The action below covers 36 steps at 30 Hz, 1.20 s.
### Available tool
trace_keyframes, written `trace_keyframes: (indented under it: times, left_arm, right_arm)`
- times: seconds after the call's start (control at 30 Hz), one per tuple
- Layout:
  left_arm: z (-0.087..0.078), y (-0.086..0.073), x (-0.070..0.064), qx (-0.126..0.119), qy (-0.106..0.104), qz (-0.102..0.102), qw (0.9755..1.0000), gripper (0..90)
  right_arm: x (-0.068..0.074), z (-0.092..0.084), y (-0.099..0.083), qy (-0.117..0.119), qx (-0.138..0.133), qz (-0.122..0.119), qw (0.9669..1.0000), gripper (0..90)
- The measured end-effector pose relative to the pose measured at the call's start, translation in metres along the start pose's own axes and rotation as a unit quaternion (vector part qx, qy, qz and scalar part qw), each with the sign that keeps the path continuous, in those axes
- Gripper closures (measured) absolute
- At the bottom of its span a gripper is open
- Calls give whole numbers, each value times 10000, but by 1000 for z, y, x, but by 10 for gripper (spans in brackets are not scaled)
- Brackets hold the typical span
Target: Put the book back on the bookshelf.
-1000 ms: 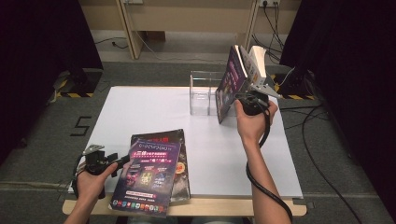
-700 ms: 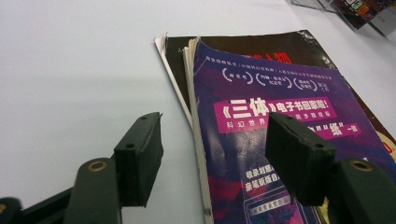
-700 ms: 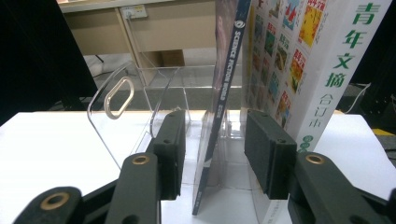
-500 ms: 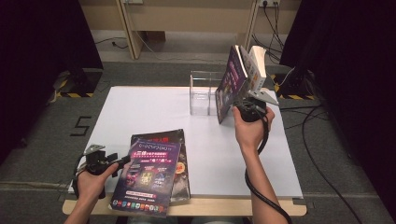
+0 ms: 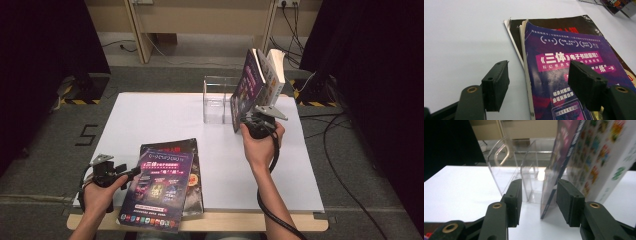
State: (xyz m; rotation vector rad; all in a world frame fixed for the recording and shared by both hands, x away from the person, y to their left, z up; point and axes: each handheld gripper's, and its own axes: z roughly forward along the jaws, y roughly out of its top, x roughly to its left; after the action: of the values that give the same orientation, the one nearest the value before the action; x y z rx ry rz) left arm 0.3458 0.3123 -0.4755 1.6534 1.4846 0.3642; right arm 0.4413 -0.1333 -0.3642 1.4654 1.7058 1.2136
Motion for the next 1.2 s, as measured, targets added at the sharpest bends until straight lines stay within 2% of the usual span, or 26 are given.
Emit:
trace_keyframes:
  times: [0.4, 0.57, 0.7, 1.0, 1.1, 1.2]
  left_arm:
    - [1, 0, 0, 45, -83, 11, 10000, 360]
    - [2, 0, 0, 65, -127, 72, 9999, 401]
    - [4, -1, 1, 82, -145, 77, 9998, 455]
    - [3, -1, 2, 82, -114, 21, 9999, 679]
    - [3, -1, 3, 140, -135, -20, 9998, 703]
    - [4, -2, 3, 152, -149, -53, 9998, 690]
  right_arm:
    - [24, 13, -20, 287, 290, -87, 9991, 560]
    - [34, 18, -30, 416, 448, -120, 9981, 560]
    - [43, 23, -39, 514, 587, -176, 9968, 560]
    - [58, 33, -55, 674, 837, -244, 9939, 568]
    - [62, 35, -59, 732, 889, -250, 9930, 574]
    - [67, 38, -63, 810, 965, -249, 9917, 576]
